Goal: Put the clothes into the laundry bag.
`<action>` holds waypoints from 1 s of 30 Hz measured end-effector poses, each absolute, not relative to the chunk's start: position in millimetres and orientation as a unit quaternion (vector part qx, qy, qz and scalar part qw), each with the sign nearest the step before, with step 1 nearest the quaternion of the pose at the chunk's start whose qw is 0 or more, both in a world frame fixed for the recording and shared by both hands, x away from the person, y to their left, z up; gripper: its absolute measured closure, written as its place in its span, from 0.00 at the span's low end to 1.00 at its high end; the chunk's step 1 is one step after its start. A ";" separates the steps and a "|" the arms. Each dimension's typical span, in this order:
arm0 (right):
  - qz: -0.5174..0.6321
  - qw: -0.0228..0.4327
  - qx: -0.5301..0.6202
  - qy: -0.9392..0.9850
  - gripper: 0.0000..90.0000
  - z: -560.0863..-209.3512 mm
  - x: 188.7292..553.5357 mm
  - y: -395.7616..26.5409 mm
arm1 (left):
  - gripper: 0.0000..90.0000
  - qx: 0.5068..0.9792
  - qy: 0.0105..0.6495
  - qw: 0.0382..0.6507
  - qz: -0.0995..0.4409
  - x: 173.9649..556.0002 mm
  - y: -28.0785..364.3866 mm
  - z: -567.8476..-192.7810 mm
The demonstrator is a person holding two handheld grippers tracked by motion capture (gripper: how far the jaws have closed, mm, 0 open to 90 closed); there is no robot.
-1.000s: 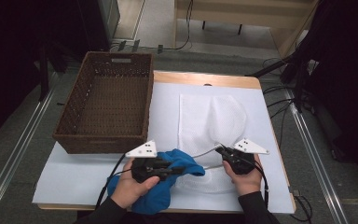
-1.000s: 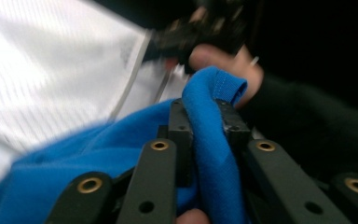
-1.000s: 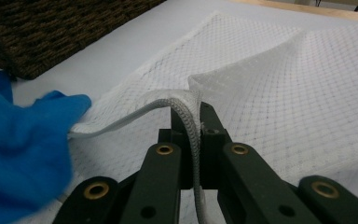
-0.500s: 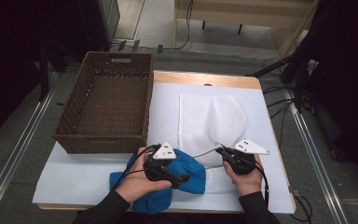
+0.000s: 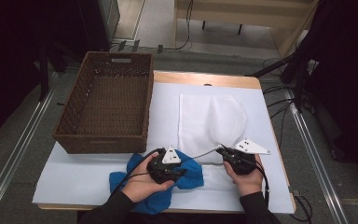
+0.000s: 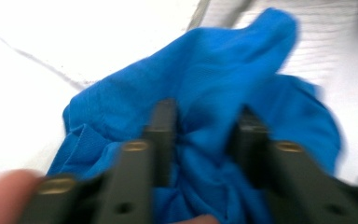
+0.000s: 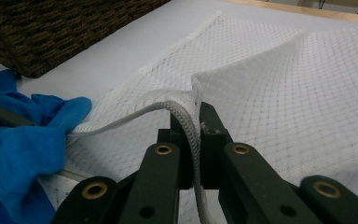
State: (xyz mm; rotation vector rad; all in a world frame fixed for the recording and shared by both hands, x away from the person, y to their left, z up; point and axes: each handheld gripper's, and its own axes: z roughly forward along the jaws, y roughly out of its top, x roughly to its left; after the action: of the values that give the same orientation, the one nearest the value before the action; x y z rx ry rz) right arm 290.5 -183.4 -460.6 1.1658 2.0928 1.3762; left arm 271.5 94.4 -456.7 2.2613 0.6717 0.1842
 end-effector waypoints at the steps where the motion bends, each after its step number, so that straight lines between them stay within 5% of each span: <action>1: 0.491 0.188 0.413 0.744 0.98 -460.7 290.9 -183.6 | 0.89 0.879 0.261 0.394 0.066 269.5 98.8 -449.0; 15: 0.488 0.187 0.413 0.746 0.98 -461.5 291.3 -180.8 | 0.89 0.839 0.220 0.497 -0.017 265.1 124.8 -408.4; 24: 0.486 0.184 0.411 0.749 0.98 -462.6 291.4 -177.4 | 0.91 0.855 0.204 0.475 -0.038 266.9 85.7 -421.0; 30: 0.499 0.174 0.405 0.746 0.99 -457.4 289.1 -175.8 | 0.91 0.849 0.288 0.443 -0.025 281.6 51.7 -437.4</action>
State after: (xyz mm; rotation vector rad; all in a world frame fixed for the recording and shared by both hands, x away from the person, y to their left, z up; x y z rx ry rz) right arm 289.1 -175.8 -457.4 1.1489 2.1136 1.4159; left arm 281.6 51.7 -437.4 2.1055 0.7138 -0.0622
